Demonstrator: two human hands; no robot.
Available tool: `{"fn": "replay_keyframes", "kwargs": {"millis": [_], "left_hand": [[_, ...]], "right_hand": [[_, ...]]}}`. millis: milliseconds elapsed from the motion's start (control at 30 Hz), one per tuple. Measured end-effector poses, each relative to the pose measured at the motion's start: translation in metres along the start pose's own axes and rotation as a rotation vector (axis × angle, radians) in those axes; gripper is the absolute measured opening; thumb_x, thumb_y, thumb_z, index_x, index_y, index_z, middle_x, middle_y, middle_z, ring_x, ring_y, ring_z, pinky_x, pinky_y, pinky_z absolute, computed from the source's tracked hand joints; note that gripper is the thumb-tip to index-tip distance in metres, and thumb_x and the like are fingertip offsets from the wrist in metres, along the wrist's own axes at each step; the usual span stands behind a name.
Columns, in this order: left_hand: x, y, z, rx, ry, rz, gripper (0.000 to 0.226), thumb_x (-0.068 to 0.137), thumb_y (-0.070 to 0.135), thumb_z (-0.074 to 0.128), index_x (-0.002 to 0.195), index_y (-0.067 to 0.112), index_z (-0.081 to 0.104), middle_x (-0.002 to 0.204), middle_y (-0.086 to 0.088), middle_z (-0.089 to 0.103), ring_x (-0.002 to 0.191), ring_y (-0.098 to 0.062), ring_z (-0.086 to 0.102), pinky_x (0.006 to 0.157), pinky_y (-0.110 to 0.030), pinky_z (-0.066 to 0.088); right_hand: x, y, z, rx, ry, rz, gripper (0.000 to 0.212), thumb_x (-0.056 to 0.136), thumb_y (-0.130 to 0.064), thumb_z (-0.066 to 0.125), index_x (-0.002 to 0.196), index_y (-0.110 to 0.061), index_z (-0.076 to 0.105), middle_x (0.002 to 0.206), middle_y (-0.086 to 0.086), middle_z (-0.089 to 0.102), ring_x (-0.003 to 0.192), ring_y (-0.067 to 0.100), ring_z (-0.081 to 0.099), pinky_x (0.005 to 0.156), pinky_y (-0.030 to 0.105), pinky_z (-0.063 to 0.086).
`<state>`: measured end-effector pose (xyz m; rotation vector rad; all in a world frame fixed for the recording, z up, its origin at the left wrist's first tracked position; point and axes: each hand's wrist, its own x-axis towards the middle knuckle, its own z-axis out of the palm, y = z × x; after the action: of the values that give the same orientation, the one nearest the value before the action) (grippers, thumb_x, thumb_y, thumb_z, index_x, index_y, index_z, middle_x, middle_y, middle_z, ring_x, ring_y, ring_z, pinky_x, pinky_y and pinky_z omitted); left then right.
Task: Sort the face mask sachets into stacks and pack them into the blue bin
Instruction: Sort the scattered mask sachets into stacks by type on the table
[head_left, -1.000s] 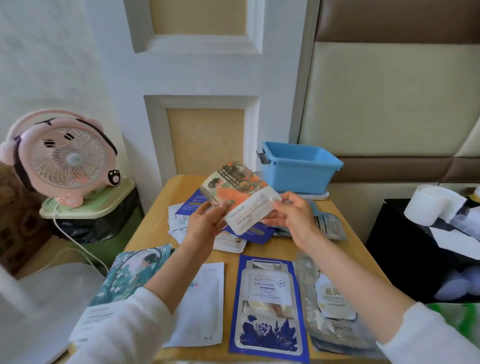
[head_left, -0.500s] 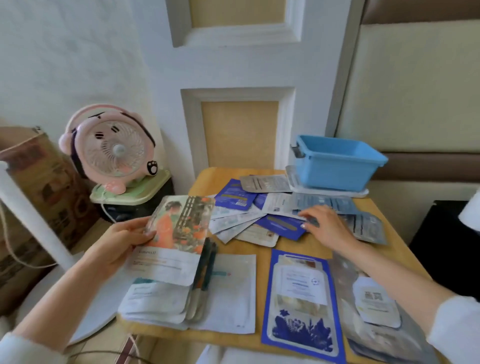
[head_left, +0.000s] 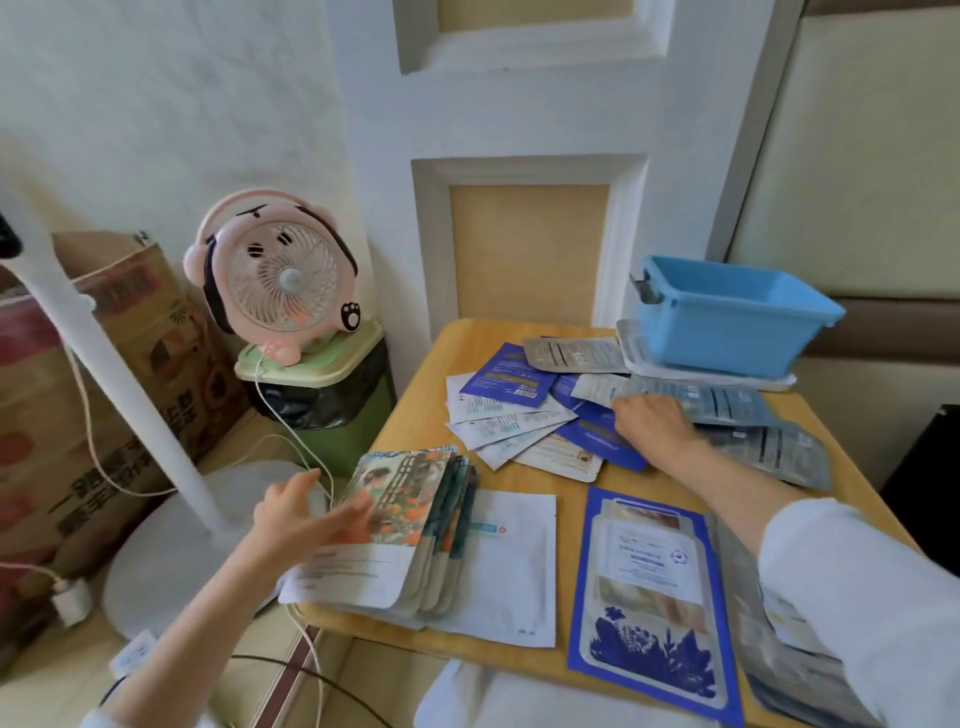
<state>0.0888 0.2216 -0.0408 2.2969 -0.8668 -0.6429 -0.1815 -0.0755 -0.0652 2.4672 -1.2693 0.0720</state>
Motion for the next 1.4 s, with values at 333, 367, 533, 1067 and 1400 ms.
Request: {"fn": "replay_keyframes", "kwargs": {"millis": [333,367,533,1067,1400], "left_hand": [[0.003,0.005,0.033,0.07,-0.047,0.121,0.095,0.076,0.059,0.06,0.147,0.01,0.02,0.149,-0.011,0.031,0.131,-0.026,0.039,0.106,-0.037,0.032],[0.004,0.006,0.035,0.073,-0.033,0.126,0.094,0.076,0.059,0.06,0.147,0.01,0.021,0.149,-0.012,0.031,0.131,-0.027,0.039,0.106,-0.038,0.033],[0.004,0.01,0.038,0.09,-0.002,0.115,0.092,0.078,0.062,0.056,0.146,0.008,0.024,0.148,-0.015,0.03,0.133,-0.029,0.037,0.108,-0.041,0.032],[0.018,0.073,-0.009,-0.738,-0.121,0.232,0.028,0.087,-0.003,0.057,0.114,-0.004,0.055,0.084,-0.011,0.07,0.055,-0.01,0.067,0.049,-0.02,0.054],[0.041,0.015,0.025,0.144,0.085,0.196,0.067,0.085,0.055,0.055,0.136,0.013,0.044,0.133,-0.017,0.045,0.125,-0.034,0.042,0.105,-0.042,0.036]], "right_hand": [[-0.02,-0.003,-0.075,1.089,0.496,0.245,0.018,0.097,-0.006,0.043,0.081,-0.002,0.051,0.062,0.007,0.045,0.056,0.016,0.037,0.051,0.027,0.029],[-0.022,-0.007,-0.077,1.196,0.44,0.26,0.021,0.097,-0.007,0.042,0.078,-0.005,0.05,0.063,0.002,0.044,0.058,0.012,0.037,0.05,0.02,0.03],[-0.032,-0.021,-0.071,1.507,0.25,0.326,0.029,0.1,-0.014,0.041,0.073,-0.01,0.052,0.071,0.002,0.048,0.068,0.01,0.041,0.063,0.025,0.034],[-0.041,-0.058,-0.103,1.658,-0.217,0.085,0.024,0.1,-0.018,0.044,0.102,-0.002,0.061,0.093,0.013,0.073,0.076,0.027,0.071,0.061,0.032,0.059],[-0.012,-0.056,-0.031,0.841,-0.153,0.153,0.016,0.085,-0.03,0.065,0.1,-0.028,0.06,0.113,-0.002,0.063,0.11,0.018,0.055,0.088,0.036,0.048]]}}
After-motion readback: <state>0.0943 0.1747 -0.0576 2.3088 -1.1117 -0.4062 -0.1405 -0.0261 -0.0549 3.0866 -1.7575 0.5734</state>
